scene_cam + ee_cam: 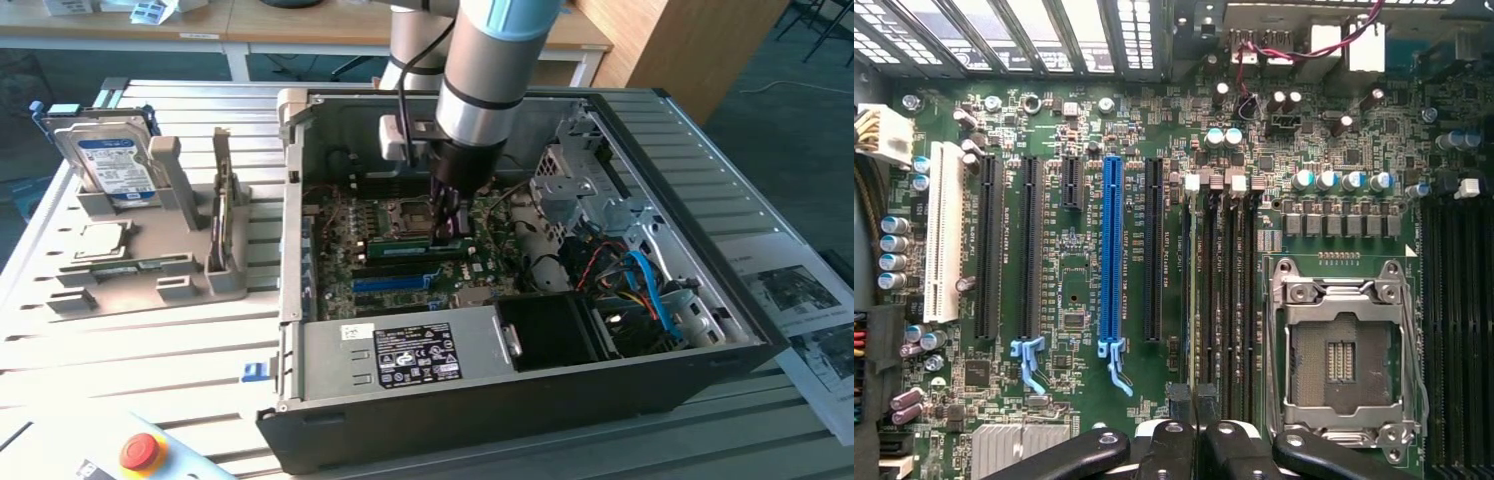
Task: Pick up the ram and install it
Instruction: 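Insert the ram into the slot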
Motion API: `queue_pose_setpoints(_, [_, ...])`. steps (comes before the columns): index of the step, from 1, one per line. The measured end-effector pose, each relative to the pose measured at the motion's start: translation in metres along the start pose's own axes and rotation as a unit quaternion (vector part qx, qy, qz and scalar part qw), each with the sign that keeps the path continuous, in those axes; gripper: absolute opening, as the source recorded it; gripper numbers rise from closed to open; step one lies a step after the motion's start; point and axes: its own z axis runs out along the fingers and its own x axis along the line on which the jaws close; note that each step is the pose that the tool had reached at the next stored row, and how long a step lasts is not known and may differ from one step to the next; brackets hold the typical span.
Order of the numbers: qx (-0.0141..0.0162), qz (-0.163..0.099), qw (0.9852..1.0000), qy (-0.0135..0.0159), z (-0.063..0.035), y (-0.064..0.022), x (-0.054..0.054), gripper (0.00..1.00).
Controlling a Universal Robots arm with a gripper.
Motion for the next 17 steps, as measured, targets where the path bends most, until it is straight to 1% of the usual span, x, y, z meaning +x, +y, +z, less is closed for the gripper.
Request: queue_pose_setpoints(17, [0.0000,0.000,1.0000,0.0001,0.0049,-0.0003,0.0001,0.11])
